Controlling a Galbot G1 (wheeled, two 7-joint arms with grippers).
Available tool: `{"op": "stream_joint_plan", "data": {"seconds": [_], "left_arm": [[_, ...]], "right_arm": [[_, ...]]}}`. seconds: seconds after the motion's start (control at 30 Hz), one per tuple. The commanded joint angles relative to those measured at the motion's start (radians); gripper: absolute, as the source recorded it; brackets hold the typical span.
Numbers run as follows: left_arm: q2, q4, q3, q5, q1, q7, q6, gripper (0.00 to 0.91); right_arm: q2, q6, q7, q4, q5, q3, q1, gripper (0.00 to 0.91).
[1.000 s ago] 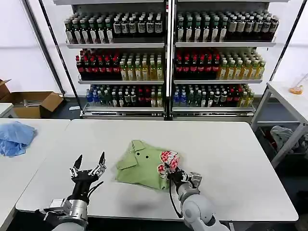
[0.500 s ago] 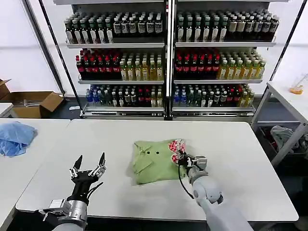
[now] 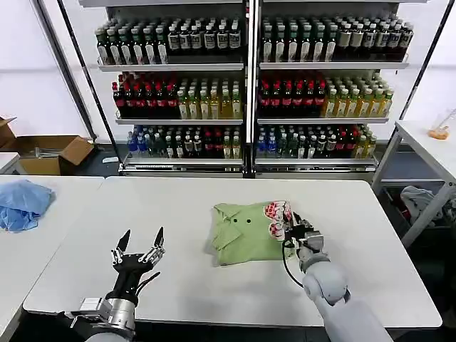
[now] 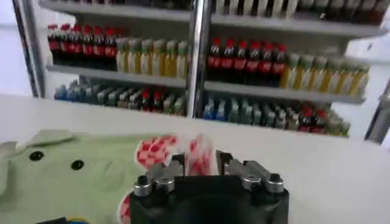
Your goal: Fold and organize the clothes.
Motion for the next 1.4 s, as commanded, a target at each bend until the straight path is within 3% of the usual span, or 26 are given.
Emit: {"op": "stream_joint_plan", "data": {"seconds": [0.03,0.37,0.67,1.4], "left_arm": [[-0.007,-0.002,0.001,0.045,0.005,0.010,-0.013,0.907],[-0.022,-0.015,-0.008,0.103,0.025,0.029,-0.015,0.907],[-0.035,-0.025,-0.018,0.131,0.037,0.053,0.006,0.907],[-0.061,-0.071,-0.064,0.167,0.098,0.098,0.009,0.907]], "right_arm": [[-0.018,0.237,0.043,0.307,-0.140,0.127,-0.339,0.907],[-0.004,0.291,0.053,0.422,-0.206,0.208,-0.520,0.907],[0.003,0.329,0.055,0.469,-0.200,0.212,-0.570,0.907],[0.002,0.338,0.098,0.549,-0.240,0.204,-0.614,0.907]]}}
